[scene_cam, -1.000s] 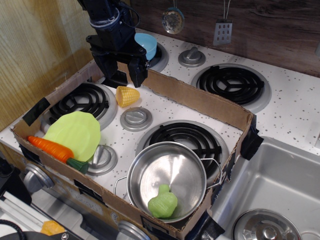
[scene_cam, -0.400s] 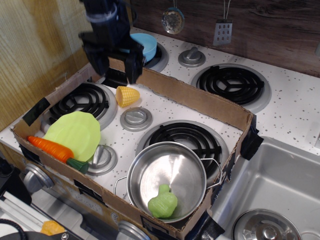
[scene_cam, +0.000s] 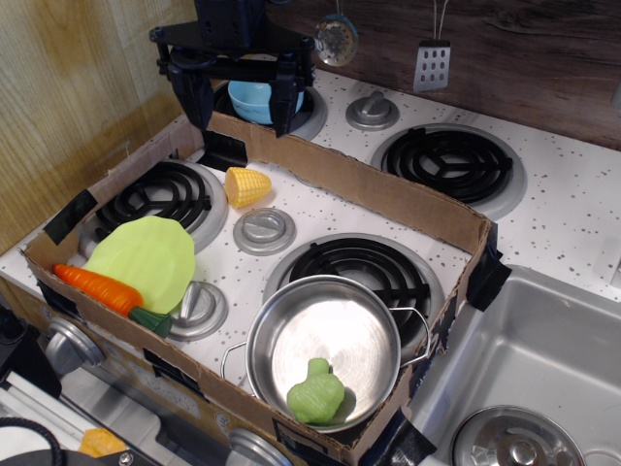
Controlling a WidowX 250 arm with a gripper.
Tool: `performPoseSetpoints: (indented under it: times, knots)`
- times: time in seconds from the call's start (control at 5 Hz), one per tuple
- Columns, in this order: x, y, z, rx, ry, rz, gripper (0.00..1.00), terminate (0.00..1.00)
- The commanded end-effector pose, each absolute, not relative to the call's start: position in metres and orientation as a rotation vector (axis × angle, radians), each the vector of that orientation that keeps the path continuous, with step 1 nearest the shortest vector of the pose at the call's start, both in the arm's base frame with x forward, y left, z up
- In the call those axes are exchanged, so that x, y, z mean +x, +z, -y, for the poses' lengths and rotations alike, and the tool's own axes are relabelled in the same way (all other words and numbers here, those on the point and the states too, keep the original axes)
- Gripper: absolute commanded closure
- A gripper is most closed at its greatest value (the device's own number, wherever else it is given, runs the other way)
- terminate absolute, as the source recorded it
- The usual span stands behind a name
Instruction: Take broccoli out of pan
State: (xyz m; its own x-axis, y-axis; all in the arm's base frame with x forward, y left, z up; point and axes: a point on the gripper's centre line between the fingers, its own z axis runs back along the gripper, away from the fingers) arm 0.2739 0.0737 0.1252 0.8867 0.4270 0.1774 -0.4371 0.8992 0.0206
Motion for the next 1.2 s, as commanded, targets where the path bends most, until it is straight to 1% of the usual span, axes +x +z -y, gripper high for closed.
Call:
performPoseSetpoints:
  times: [0.0,0.2,0.4,0.8,1.0]
  knots:
    - [0.244,0.124,-0.027,0.047,0.588,0.198,0.00,0.00]
    - [0.225,0.107,0.002,0.039,0.677,0.190,0.00,0.00]
    - [0.214,0.089,0.015,0.029,0.713,0.192,0.00,0.00]
    - [0.210,0.058,0.022,0.017,0.765,0.163,0.00,0.00]
    - [0.208,0.042,0.024,-0.002,0.763,0.181,0.00,0.00]
